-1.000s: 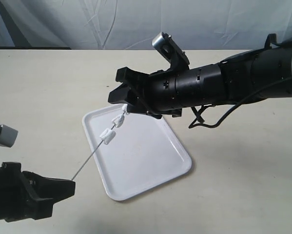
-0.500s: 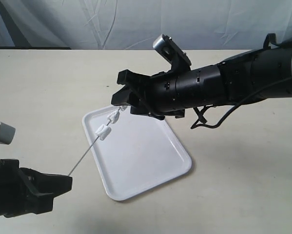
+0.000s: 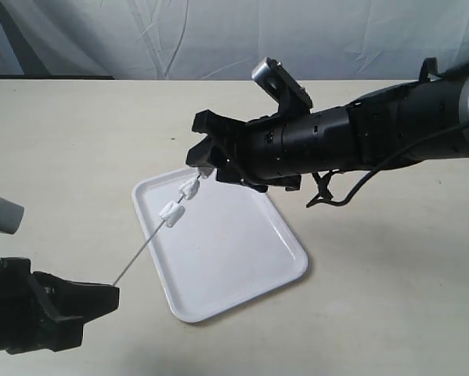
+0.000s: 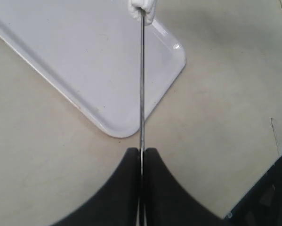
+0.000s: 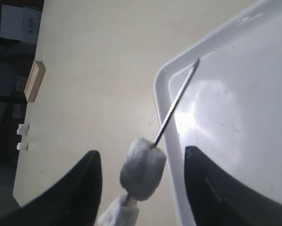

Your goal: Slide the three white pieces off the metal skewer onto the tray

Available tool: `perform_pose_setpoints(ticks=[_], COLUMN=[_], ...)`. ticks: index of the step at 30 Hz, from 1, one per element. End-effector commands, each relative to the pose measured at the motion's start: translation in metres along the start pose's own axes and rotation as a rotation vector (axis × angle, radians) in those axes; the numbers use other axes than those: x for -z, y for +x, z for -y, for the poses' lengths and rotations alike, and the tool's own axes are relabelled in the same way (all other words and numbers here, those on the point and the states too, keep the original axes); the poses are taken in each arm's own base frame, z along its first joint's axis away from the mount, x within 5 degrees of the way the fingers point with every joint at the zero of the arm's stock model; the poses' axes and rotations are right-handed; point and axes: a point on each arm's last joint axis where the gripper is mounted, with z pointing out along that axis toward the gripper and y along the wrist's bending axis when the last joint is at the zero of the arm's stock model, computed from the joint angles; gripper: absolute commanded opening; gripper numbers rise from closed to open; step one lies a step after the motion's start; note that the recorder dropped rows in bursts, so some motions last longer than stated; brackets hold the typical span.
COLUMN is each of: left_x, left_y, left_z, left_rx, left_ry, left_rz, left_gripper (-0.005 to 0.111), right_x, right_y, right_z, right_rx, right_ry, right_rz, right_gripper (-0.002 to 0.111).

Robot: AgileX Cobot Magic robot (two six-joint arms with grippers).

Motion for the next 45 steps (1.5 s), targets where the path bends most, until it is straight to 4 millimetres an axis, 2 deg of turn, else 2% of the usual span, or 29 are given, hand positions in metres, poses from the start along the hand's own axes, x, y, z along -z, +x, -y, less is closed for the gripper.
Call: perform_pose_setpoints(ticks=[1, 4, 10, 21, 27, 33, 45], left_x=[0.001, 0.001, 0.001, 0.000, 0.000, 0.000, -0.002], left_y=[0.001, 0.001, 0.001, 0.000, 0.001, 0.002, 0.019], left_z=[0.001, 0.001, 0.001, -0.005, -0.004, -0.002, -0.009], left_rx=[-0.008, -0.025, -0.029, -0.049, -0.049, -0.049, -0.021], left_ry=[0.010, 0.008, 0.005, -0.048, -0.041, -0.014, -0.036], left_rz=[0.000, 0.001, 0.003, 0.023, 0.020, 0.005, -0.037], left_gripper=[0.000, 0.000, 0.000, 0.000, 0.000, 0.000, 0.000], right_x=[-0.007, -0.008, -0.008, -0.007, -0.007, -0.007, -0.007], right_y=[0.003, 0.004, 0.004, 0.004, 0.005, 0.005, -0.011], right_z=[0.004, 0.005, 0.005, 0.003, 0.002, 0.002, -0.012], right_rx=[-0.009, -0.012, -0.012, -0.011, -0.011, -0.011, 0.026], right_ry=[-0.011, -0.012, -0.012, -0.028, -0.032, -0.032, -0.059], right_rz=[-0.030, -0.036, -0.036, -0.045, -0.048, -0.048, 0.004], right_gripper=[0.051, 0.049, 0.030, 0.031, 0.018, 0.017, 0.017])
